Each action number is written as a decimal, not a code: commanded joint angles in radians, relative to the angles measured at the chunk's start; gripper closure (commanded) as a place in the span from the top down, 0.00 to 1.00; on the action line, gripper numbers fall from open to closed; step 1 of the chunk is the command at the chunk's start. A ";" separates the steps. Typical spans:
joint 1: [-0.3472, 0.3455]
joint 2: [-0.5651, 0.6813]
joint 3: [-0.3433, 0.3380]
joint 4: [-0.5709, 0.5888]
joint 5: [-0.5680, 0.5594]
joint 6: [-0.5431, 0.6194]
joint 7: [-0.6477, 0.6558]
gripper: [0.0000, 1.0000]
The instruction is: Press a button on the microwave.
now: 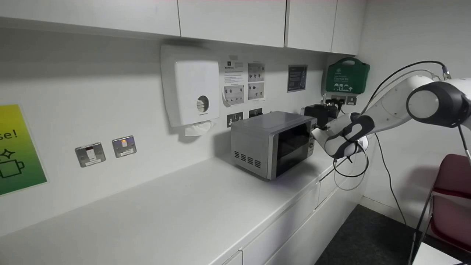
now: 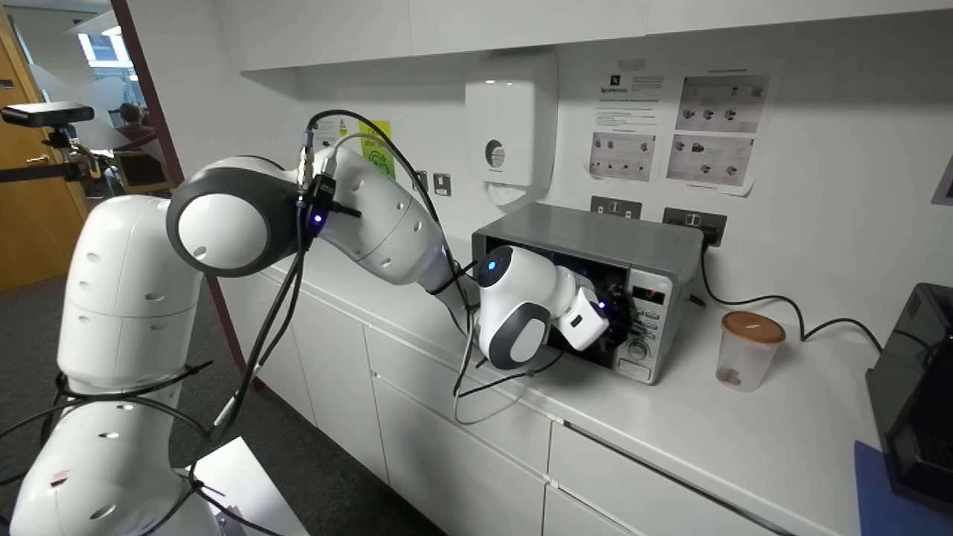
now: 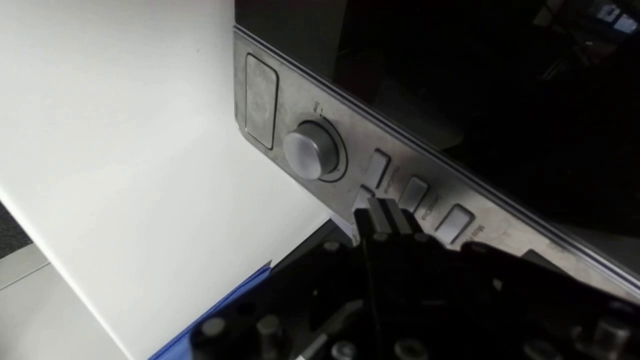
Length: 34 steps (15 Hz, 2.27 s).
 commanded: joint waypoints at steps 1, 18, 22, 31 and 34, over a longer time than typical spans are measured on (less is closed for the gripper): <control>0.010 0.020 -0.008 0.033 0.006 0.000 -0.021 0.00; 0.012 0.016 0.003 0.053 -0.001 0.000 -0.019 0.00; 0.012 0.016 0.003 0.054 0.000 0.000 -0.019 0.00; 0.004 0.008 0.011 0.068 -0.004 0.003 -0.048 0.00; 0.004 0.006 0.010 0.056 -0.003 0.003 -0.047 0.00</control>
